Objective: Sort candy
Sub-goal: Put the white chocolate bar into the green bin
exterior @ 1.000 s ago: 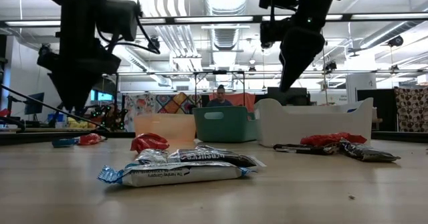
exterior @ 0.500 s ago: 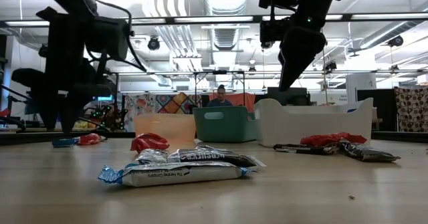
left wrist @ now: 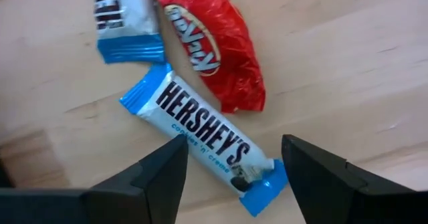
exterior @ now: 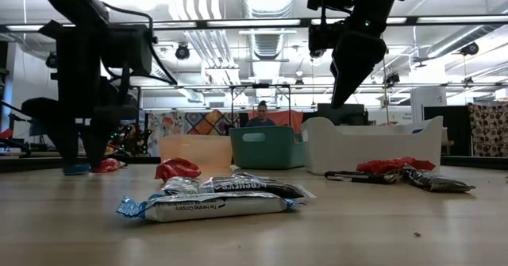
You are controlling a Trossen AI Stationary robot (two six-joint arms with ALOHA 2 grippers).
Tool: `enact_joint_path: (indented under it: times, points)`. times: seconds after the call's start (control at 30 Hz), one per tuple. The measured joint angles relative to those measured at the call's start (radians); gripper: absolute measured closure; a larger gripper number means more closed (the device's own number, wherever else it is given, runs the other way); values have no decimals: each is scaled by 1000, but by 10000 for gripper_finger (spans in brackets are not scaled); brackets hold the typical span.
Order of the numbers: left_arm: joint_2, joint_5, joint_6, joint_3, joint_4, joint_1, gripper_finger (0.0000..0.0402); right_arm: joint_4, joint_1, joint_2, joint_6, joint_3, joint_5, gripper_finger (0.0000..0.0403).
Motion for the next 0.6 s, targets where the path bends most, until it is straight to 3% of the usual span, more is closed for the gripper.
enact_joint_path:
  times: [0.3,0.6]
  points:
    - [-3,-15,-18,-30,41,-1,183,1,0,0,0,0,0,209]
    - [-2,-25,-14,-37,29,0,262,2,0,0,10,-1,0,209]
